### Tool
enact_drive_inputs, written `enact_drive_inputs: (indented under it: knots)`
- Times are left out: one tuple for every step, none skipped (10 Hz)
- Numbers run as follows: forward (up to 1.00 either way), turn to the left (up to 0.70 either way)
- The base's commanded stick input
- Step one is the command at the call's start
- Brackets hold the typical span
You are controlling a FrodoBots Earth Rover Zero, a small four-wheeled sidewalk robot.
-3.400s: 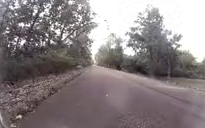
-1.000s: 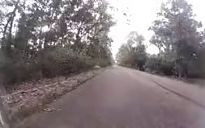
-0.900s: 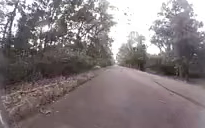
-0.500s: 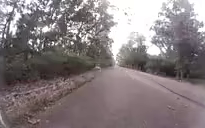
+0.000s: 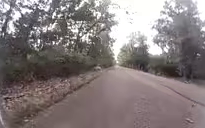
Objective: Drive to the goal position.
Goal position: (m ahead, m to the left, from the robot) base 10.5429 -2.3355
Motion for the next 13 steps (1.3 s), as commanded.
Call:
enact_drive_inputs:
  knots:
    - [0.70,0.00]
    - [0.70,0.00]
    - [0.70,0.00]
    - [0.70,-0.03]
    - [0.70,-0.05]
    - [0.70,-0.08]
    - [0.70,-0.11]
    - [0.70,-0.11]
    - [0.70,-0.08]
    - [0.70,-0.04]
    - [0.70,-0.01]
    - [0.70,0.00]
    - [0.70,0.00]
